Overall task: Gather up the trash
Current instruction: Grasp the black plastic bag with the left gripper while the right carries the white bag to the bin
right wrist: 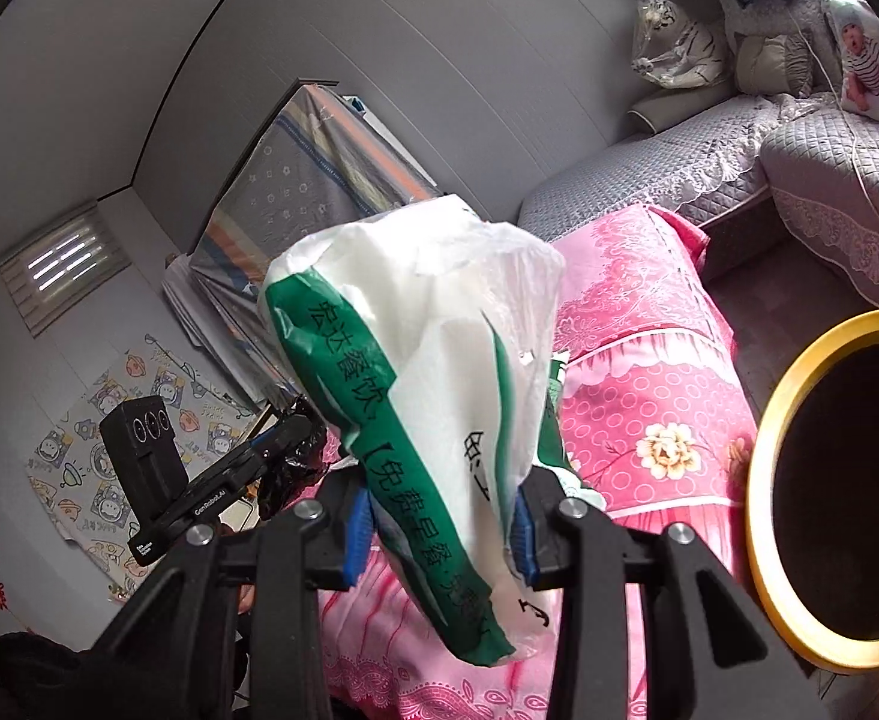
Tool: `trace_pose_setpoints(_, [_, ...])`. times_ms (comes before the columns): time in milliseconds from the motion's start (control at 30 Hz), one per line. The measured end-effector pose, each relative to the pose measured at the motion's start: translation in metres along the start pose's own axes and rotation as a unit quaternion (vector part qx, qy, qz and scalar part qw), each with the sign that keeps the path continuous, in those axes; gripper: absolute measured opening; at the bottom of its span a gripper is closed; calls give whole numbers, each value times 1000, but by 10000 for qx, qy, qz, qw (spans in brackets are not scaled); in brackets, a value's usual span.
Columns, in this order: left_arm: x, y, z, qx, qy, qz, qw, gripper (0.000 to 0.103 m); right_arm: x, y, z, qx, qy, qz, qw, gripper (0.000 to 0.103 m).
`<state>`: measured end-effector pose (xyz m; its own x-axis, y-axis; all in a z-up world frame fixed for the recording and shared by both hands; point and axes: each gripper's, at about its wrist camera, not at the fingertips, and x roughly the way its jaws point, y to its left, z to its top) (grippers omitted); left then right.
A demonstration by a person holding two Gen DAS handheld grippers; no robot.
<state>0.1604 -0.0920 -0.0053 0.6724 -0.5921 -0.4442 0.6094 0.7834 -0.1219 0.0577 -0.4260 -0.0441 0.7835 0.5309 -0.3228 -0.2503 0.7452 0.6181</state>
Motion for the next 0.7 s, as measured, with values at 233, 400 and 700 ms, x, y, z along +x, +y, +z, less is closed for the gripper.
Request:
trace_pose_setpoints(233, [47, -54, 17, 146, 50, -519, 9985, 26, -46, -38, 10, 299, -585, -781, 9948, 34])
trace_pose_setpoints(400, [91, -101, 26, 337, 196, -893, 9952, 26, -67, -68, 13, 594, -888, -1478, 9832, 34])
trace_pose_setpoints(700, [173, -174, 28, 529, 674, -1339, 9873, 26, -73, -129, 4, 1165, -850, -2386, 9604, 34])
